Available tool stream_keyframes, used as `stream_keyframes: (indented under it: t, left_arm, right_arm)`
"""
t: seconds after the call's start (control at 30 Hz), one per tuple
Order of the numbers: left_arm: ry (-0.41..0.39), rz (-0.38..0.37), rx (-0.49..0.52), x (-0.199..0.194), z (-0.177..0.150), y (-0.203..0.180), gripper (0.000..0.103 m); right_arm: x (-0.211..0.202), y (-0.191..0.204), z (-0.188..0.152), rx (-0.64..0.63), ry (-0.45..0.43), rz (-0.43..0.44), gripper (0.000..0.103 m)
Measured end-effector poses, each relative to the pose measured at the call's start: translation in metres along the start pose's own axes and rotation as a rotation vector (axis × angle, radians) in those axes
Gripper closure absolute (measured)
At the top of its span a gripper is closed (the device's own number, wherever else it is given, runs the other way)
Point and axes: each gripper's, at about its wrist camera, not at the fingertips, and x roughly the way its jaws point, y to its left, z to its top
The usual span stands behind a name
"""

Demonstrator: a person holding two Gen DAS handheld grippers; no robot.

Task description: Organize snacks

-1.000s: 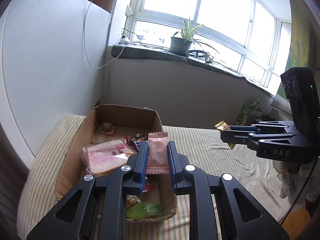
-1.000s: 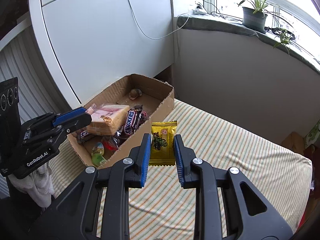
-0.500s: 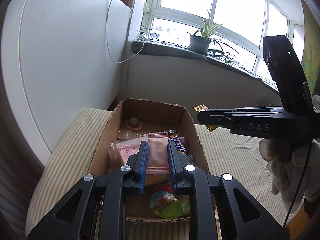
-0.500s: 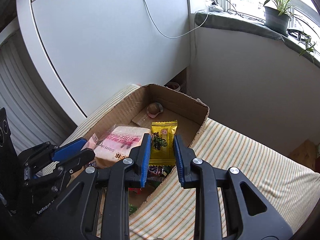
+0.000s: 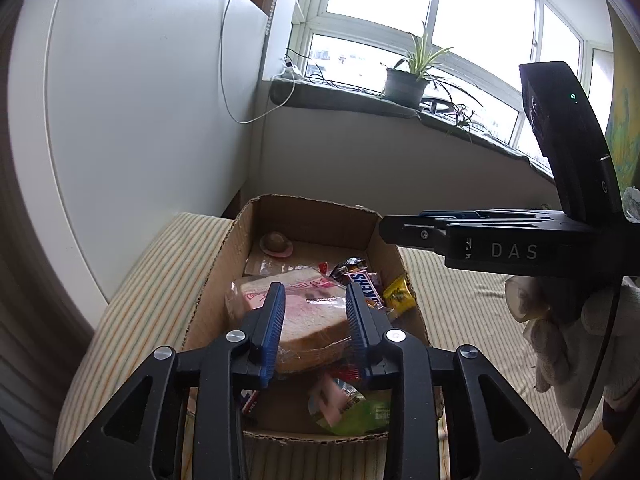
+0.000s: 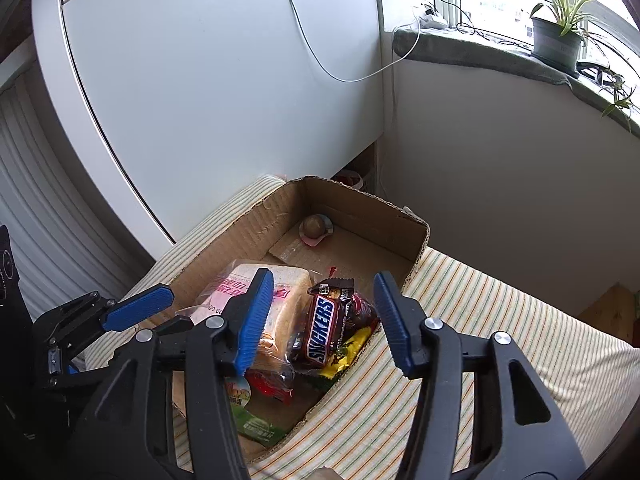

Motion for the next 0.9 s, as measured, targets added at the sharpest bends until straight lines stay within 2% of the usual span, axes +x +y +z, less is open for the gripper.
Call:
stream_keyframes:
  t: [0.27, 0.3, 0.33, 0.37, 0.5, 0.57, 0.6, 0.63, 0.77, 0.83, 0.9]
  left_arm:
    - [-0.027, 0.023, 0.004, -0.01, -0.002, 0.004, 0.071]
    - [-0.03, 0.028, 0.008, -0.01, -0.002, 0.003, 0.071]
    - [-0.033, 0.033, 0.009, -0.011, -0.002, 0.003, 0.071]
    - [-0.037, 0.034, 0.009, -0.013, -0.002, 0.002, 0.071]
    - [-0.053, 0.051, 0.027, -0.018, -0.003, -0.003, 0.071]
    - [-0.054, 0.055, 0.032, -0.019, -0.004, -0.005, 0.066]
    - [-0.056, 0.057, 0.033, -0.019, -0.005, -0.006, 0.057]
    - [-0.059, 0.063, 0.037, -0.02, -0.006, -0.008, 0.052]
    - [-0.066, 0.072, 0.054, -0.023, -0.008, -0.013, 0.051]
    - [-0.07, 0.071, 0.051, -0.024, -0.007, -0.015, 0.041]
    - [-0.073, 0.076, 0.056, -0.026, -0.008, -0.018, 0.036]
  right_arm:
    - [-0.038, -0.004, -0.024, 0.071, -0.064, -0.012, 0.047]
    - [-0.043, -0.005, -0.029, 0.074, -0.074, -0.016, 0.045]
    - [-0.048, -0.005, -0.035, 0.074, -0.083, -0.025, 0.032]
    - [-0.053, -0.004, -0.041, 0.074, -0.098, -0.04, 0.025]
    - [-0.073, 0.0, -0.059, 0.042, -0.148, -0.109, 0.024]
    - [-0.082, -0.003, -0.066, 0.048, -0.174, -0.125, 0.024]
    - [-0.086, -0.006, -0.069, 0.056, -0.183, -0.129, 0.024]
    - [-0.089, -0.008, -0.071, 0.063, -0.192, -0.136, 0.024]
    - [-0.098, -0.014, -0.079, 0.065, -0.217, -0.167, 0.024]
    - [-0.099, -0.014, -0.083, 0.066, -0.224, -0.171, 0.024]
    - [-0.099, -0.015, -0.087, 0.074, -0.237, -0.169, 0.023]
